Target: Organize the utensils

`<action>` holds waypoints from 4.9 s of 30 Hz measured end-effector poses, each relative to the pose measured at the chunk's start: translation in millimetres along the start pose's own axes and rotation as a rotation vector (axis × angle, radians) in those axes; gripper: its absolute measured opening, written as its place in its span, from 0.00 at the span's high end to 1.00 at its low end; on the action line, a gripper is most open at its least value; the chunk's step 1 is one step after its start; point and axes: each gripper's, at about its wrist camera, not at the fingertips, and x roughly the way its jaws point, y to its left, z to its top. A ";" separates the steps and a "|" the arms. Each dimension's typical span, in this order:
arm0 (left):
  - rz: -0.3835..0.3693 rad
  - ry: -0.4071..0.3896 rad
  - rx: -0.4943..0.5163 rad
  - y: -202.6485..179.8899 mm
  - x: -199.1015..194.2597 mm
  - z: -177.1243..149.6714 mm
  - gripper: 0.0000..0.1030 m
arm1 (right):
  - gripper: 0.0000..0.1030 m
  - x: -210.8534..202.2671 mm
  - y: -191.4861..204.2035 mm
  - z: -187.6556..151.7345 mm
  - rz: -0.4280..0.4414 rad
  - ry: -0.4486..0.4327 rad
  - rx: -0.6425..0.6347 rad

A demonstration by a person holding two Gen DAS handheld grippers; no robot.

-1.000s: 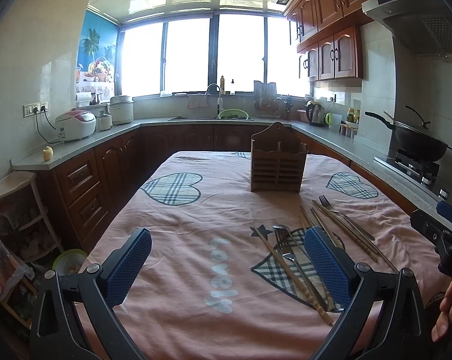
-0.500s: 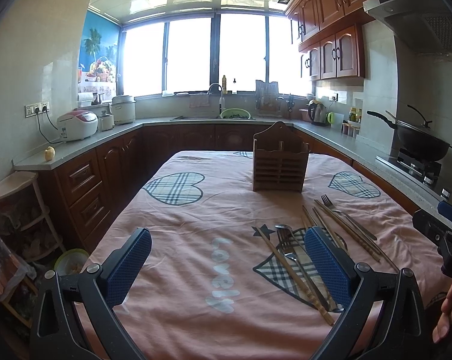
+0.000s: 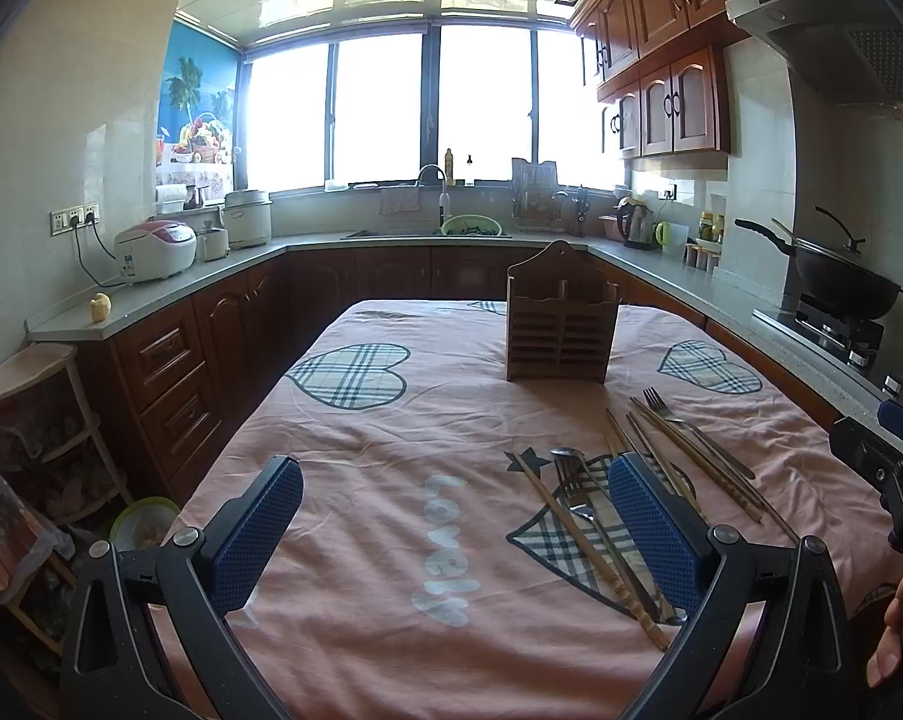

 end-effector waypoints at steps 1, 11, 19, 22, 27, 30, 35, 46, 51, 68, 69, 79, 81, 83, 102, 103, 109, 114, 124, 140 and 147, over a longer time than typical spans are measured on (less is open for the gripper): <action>0.000 0.000 0.000 0.0 0.1 0.0 0.01 | 0.00 -0.2 -0.1 0.2 0.000 -0.001 0.000; 0.002 0.004 0.000 -0.5 0.5 0.3 0.01 | 0.00 -0.6 0.6 0.6 0.005 0.000 0.001; -0.018 0.064 -0.031 3.1 16.6 5.1 0.01 | 0.00 3.4 -0.3 0.7 0.009 0.015 0.014; -0.023 0.103 -0.049 7.3 29.5 11.2 0.01 | 0.00 10.3 -4.0 2.3 0.008 0.035 0.016; -0.029 0.171 -0.061 11.9 53.3 20.7 0.01 | 0.00 23.2 -14.5 5.8 0.024 0.070 0.034; -0.032 0.208 -0.054 10.0 68.0 28.5 0.01 | 0.01 34.4 -22.1 6.9 0.029 0.102 0.056; -0.043 0.257 -0.045 5.9 88.1 36.3 0.01 | 0.01 53.7 -29.0 5.6 0.040 0.154 0.067; -0.059 0.344 -0.034 -0.4 135.8 48.9 0.09 | 0.40 106.5 -39.8 5.3 0.111 0.279 0.113; -0.072 0.415 -0.012 -8.8 166.4 53.5 0.15 | 0.54 140.8 -44.5 7.4 0.133 0.353 0.136; -0.090 0.620 0.000 -25.3 259.6 51.3 0.47 | 0.74 242.7 -51.5 1.3 0.146 0.554 0.152; -0.095 0.635 0.000 -25.1 265.0 49.8 0.52 | 0.75 248.1 -50.9 0.5 0.147 0.562 0.151; -0.145 0.687 0.026 -30.5 282.9 44.8 0.68 | 0.90 282.9 -55.8 -7.9 0.127 0.637 0.154; -0.144 0.690 0.042 -33.8 284.4 45.0 0.71 | 0.90 287.7 -55.0 -7.2 0.130 0.651 0.146; -0.141 0.692 0.054 -36.3 287.4 45.2 0.77 | 0.90 291.4 -52.9 -6.4 0.127 0.655 0.128; -0.231 0.608 -0.016 -10.2 257.9 69.3 0.96 | 0.95 270.5 -44.0 19.7 0.184 0.573 0.149; -0.238 0.595 -0.019 -8.3 253.1 73.8 0.96 | 0.95 266.0 -43.1 23.9 0.191 0.562 0.149; -0.274 0.524 -0.047 6.4 223.2 98.3 0.97 | 0.95 242.5 -35.1 46.2 0.218 0.502 0.139; -0.298 0.454 -0.056 16.0 195.1 118.9 0.97 | 0.95 225.9 -30.3 63.6 0.222 0.453 0.131; -0.331 0.346 -0.078 31.3 149.8 141.4 0.97 | 0.95 193.8 -29.6 96.8 0.217 0.352 0.108; -0.352 0.249 -0.107 41.2 138.9 158.6 0.97 | 0.95 172.1 -27.2 130.4 0.208 0.228 0.075; -0.345 0.177 -0.114 46.2 143.9 173.4 0.97 | 0.95 174.5 -31.0 147.8 0.194 0.165 0.085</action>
